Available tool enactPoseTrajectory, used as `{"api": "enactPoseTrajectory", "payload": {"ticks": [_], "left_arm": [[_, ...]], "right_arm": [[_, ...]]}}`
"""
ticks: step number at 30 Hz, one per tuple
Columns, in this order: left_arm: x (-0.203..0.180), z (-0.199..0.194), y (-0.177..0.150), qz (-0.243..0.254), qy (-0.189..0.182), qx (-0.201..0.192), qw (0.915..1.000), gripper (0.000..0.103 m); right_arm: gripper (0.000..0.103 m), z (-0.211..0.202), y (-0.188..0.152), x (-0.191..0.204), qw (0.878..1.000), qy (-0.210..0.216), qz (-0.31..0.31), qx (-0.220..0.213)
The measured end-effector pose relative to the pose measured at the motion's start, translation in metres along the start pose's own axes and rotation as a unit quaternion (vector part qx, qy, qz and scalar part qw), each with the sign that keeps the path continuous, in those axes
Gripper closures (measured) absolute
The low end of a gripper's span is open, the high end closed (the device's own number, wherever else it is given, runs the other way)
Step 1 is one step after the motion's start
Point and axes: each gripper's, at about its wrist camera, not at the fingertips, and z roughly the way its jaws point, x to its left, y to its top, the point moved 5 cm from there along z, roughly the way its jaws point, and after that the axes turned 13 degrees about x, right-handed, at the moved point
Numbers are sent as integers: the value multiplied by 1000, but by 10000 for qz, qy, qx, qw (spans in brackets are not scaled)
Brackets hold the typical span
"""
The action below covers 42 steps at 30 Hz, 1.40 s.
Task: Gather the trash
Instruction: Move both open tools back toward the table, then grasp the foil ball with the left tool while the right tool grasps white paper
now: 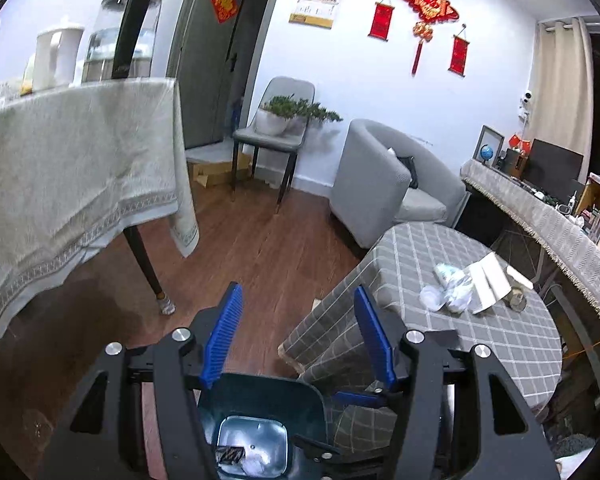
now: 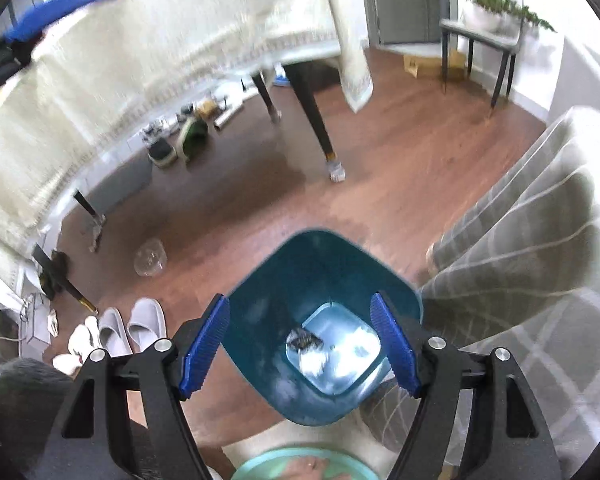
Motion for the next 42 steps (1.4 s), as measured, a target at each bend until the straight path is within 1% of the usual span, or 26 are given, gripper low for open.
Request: {"api": "enactPoseTrajectory", "payload": {"ticks": [4, 6, 8, 9, 12, 15, 19, 23, 27, 33, 42], "left_arm": [[-15, -7, 6, 28, -119, -121, 9999, 37], [-23, -6, 10, 86, -103, -145, 9998, 34], [-31, -3, 13, 113, -120, -141, 9998, 33], [-35, 0, 14, 120, -137, -134, 9997, 31], [-48, 8, 15, 300, 107, -125, 9994, 28], [-64, 18, 15, 397, -28, -33, 9992, 25], [-81, 29, 18, 520, -58, 10, 9986, 19], [-98, 41, 18, 555, -150, 99, 9983, 16], [-119, 55, 16, 743, -223, 221, 9967, 13], [-150, 89, 12, 1016, -550, 506, 9920, 12], [-191, 146, 9, 1408, -849, 880, 9825, 12]], "right_arm": [[29, -39, 4, -9, 9990, 37, 38, -438], [29, -61, 2, -20, 9977, -27, 90, -667], [29, -82, 0, -32, 9960, -96, 181, -869], [29, -92, -2, -41, 9948, -139, 242, -984], [29, -117, -9, -71, 9911, -354, 438, -1208], [29, -137, -19, -102, 9871, -500, 655, -1373], [29, -160, -32, -138, 9810, -575, 958, -1585], [29, -175, -43, -163, 9756, -661, 1200, -1715], [28, -191, -55, -190, 9699, -775, 1401, -1835], [26, -208, -76, -234, 9597, -736, 1837, -1994], [26, -204, -77, -253, 9610, -501, 1915, -1931]]}}
